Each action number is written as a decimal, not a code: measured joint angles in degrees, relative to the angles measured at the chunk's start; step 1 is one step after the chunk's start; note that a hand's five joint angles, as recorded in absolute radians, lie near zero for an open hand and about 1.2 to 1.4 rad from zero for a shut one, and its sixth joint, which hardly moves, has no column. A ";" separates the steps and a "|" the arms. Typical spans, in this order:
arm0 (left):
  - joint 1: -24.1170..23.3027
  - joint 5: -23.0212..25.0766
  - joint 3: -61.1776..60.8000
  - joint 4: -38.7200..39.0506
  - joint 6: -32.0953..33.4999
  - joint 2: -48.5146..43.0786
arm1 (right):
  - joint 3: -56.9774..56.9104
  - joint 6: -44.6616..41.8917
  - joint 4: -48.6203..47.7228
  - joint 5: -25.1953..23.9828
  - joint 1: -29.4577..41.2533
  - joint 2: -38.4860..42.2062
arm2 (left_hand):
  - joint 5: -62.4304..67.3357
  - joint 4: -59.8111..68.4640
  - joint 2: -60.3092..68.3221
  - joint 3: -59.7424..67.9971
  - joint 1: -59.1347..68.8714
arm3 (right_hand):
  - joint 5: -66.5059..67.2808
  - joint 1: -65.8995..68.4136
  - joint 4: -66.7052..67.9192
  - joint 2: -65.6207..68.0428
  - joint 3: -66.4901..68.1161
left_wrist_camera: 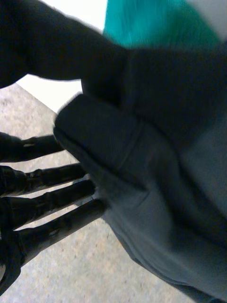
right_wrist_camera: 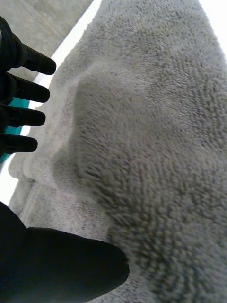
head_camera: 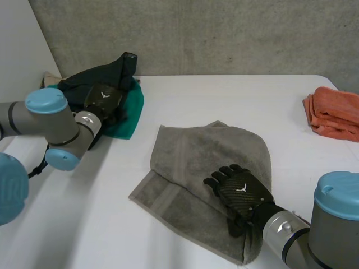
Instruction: Fold the laundry.
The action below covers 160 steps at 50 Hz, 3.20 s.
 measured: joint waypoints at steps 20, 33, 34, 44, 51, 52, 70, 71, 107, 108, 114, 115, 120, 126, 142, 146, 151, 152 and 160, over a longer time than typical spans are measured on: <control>5.17 -22.80 1.69 8.10 11.67 1.08 | -0.83 -1.12 0.22 1.98 0.05 0.08 | -8.37 -8.63 -9.85 -9.54 -13.73 | 0.00 0.00 0.00 0.00 0.00; -6.53 -18.95 -24.81 11.55 5.48 22.64 | -1.39 -0.83 3.30 1.94 -1.64 -8.84 | -25.32 -25.39 -25.92 -25.59 -27.36 | 0.00 0.00 0.00 0.00 0.00; -7.39 -18.81 -26.35 11.03 4.69 24.14 | -1.67 -0.81 4.14 1.88 -2.18 -9.75 | -25.32 -25.39 -25.92 -25.59 -27.36 | 0.00 0.00 0.00 0.00 0.00; -16.98 -11.03 -39.29 5.78 -2.79 34.21 | -5.59 -0.92 15.91 1.12 -8.10 -13.65 | -25.30 -25.39 -25.92 -25.59 -27.36 | 0.00 0.00 0.00 0.00 0.00; -21.61 -4.59 -42.94 5.26 -3.92 33.08 | -5.62 -0.56 21.27 0.81 -10.97 -13.64 | -23.62 -23.91 -24.40 -24.53 -26.09 | 0.00 0.00 0.00 0.00 0.00; -22.02 -4.19 -42.87 5.26 -3.88 32.32 | -5.12 -0.43 21.53 0.82 -11.13 -13.57 | -22.43 -22.86 -23.52 -23.65 -24.83 | 0.00 0.00 0.00 0.00 0.00; -23.67 -3.92 -31.36 1.92 -3.39 17.03 | 4.49 6.83 12.39 1.07 -10.31 -11.49 | -8.10 -8.34 -9.26 -9.29 -10.56 | -0.01 0.00 0.00 0.00 0.00; -23.67 -3.93 -30.78 1.73 -3.37 16.44 | 4.55 7.08 12.05 1.13 -10.28 -11.10 | -7.31 -7.50 -8.54 -8.44 -9.57 | 0.00 0.00 0.00 0.00 0.00; -27.28 -11.63 -30.34 -4.01 -11.88 41.74 | -13.75 -20.04 7.26 5.33 -10.14 -21.16 | 27.63 30.15 29.44 29.32 25.46 | 54.31 46.82 56.29 54.61 56.02; -27.23 -11.69 -30.46 -4.03 -12.22 42.23 | -14.25 -20.34 7.14 4.99 -10.06 -20.97 | 27.63 30.15 29.44 29.32 25.46 | 54.30 47.16 56.29 54.61 56.02; -25.50 -13.77 -33.01 -4.27 -14.40 45.52 | -20.72 -22.04 5.47 -2.31 -7.68 -13.27 | 27.93 30.33 29.44 29.35 25.46 | 54.31 48.46 56.31 54.61 56.02; -24.83 -14.72 -33.80 -4.33 -14.37 45.55 | -21.53 -22.08 5.30 -3.68 -7.09 -11.63 | 28.14 30.34 29.44 29.35 25.46 | 54.31 48.46 56.31 54.61 56.02; -21.86 -19.35 -36.44 -4.36 -12.25 42.76 | -26.10 -21.94 5.28 -11.52 -2.10 0.69 | 28.25 30.34 29.53 29.37 25.46 | 28.85 25.12 30.57 28.96 30.33; -17.48 -23.08 -37.49 -4.04 -7.47 37.02 | -27.91 -16.96 6.03 -8.42 0.22 6.40 | 28.25 30.34 29.56 29.38 25.45 | 0.00 -0.10 -0.02 0.07 0.14; -10.93 -23.55 -31.70 5.02 -4.84 26.19 | -15.71 9.79 16.07 2.92 -11.06 -6.19 | 21.70 21.48 20.14 20.83 18.44 | 0.00 -0.10 -0.24 0.07 0.14; -11.09 -23.31 -32.61 7.81 -4.73 26.39 | -11.70 6.28 17.06 2.58 -12.47 -5.34 | -8.98 -9.36 -10.44 -10.02 -14.77 | 0.00 -0.10 -0.24 0.07 0.14; -11.97 -23.07 -37.43 8.78 -4.49 30.30 | -8.61 1.66 14.85 1.43 -12.91 -1.09 | -19.34 -19.12 -19.33 -19.26 -19.95 | 0.23 0.06 -0.08 0.27 0.29; -12.16 -23.06 -38.61 8.76 -4.48 31.40 | -8.37 1.15 14.40 1.16 -12.89 -0.35 | -19.48 -19.21 -19.41 -19.32 -19.95 | 0.63 0.24 0.38 0.53 0.70; -13.37 -23.16 -49.56 7.63 -4.46 41.26 | -8.08 -0.56 11.33 -1.23 -12.73 5.05 | -12.15 -12.55 -13.29 -13.26 -14.24 | 41.04 31.55 41.11 42.29 41.63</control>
